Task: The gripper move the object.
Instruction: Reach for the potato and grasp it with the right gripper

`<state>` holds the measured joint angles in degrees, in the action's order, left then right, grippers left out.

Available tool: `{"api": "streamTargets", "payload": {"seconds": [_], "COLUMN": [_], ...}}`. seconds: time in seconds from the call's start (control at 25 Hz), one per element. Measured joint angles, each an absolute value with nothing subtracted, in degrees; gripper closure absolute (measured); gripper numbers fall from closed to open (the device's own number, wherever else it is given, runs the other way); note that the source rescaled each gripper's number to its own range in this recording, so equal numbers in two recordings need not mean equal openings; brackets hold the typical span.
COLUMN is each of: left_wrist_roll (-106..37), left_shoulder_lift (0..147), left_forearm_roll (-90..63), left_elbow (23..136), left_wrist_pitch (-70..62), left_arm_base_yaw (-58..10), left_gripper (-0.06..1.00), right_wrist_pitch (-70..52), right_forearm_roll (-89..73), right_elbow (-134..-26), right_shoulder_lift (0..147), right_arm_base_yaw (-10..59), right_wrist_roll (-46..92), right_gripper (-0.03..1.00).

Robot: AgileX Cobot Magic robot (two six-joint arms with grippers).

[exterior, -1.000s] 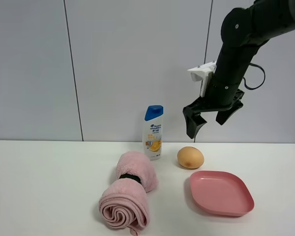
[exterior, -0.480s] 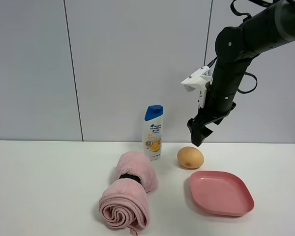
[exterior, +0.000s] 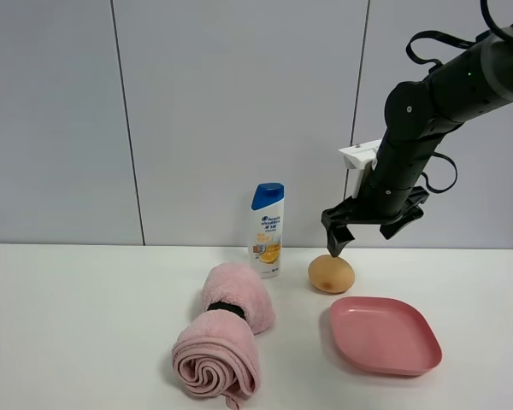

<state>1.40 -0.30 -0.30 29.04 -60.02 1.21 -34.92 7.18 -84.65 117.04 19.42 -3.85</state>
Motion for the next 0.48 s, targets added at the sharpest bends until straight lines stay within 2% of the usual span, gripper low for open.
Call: {"api": "streamTargets", "payload": {"seconds": [0.32,0.48], "left_wrist_roll": [1.4,1.4], "left_shoulder_lift": [-0.3,-0.3], "left_forearm_roll": [-0.3,-0.3], "left_elbow": [29.04,29.04], "left_wrist_pitch": [-60.02,-60.02], "left_arm_base_yaw": [1.21,1.21], "left_gripper": [-0.06,-0.06], "right_wrist_pitch": [-32.92,-30.35], "right_forearm_roll": [6.48,4.92], "right_elbow": [-84.58,-84.58], "right_shoulder_lift": [121.78,121.78], "right_arm_base_yaw": [19.42,19.42], "right_wrist_roll": [-16.02,-17.94], "right_gripper": [0.03,0.03]}}
